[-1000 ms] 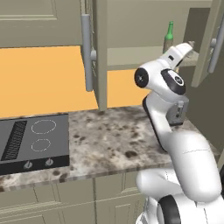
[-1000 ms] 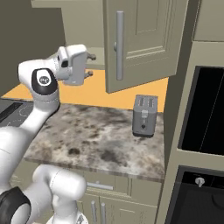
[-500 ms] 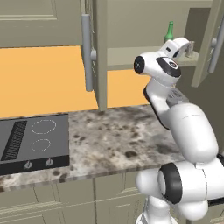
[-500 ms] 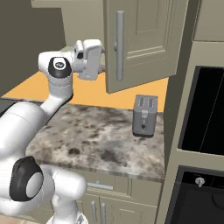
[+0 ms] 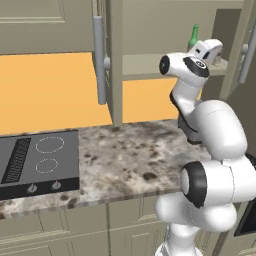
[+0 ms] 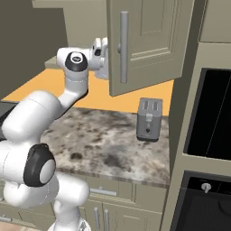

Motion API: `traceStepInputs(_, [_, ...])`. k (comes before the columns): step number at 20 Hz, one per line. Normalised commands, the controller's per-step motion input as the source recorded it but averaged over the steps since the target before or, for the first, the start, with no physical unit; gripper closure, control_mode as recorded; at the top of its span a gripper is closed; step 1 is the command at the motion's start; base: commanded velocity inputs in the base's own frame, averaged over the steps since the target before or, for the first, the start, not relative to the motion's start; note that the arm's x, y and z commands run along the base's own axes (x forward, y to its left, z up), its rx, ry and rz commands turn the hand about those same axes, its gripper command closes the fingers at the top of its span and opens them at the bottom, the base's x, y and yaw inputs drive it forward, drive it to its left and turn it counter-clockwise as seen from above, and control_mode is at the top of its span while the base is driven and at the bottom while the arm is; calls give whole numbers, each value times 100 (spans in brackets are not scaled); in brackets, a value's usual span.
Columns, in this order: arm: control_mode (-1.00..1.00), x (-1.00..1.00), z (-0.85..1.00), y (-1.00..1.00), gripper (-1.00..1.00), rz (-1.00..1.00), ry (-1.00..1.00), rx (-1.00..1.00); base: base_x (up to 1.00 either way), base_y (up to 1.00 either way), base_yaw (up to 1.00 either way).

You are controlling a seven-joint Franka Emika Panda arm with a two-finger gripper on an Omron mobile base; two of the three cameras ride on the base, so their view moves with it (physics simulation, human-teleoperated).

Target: Get the candle and the beer from the cabinet and move them to the dining counter.

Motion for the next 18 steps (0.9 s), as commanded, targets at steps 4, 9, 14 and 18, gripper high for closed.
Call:
traceStepInputs(4, [-100,-1,0,-68,-100,-7,2,0,0,0,0])
traceStepInputs(9, [-100,-25,0,-74,-100,-8,-1,0,0,0,0])
traceStepInputs(14, [-100,-87,0,-63,-100,-14,-11,0,0,0,0])
traceStepInputs(18, [-100,-74,0,-59,-100,-16,-9,0,0,0,0])
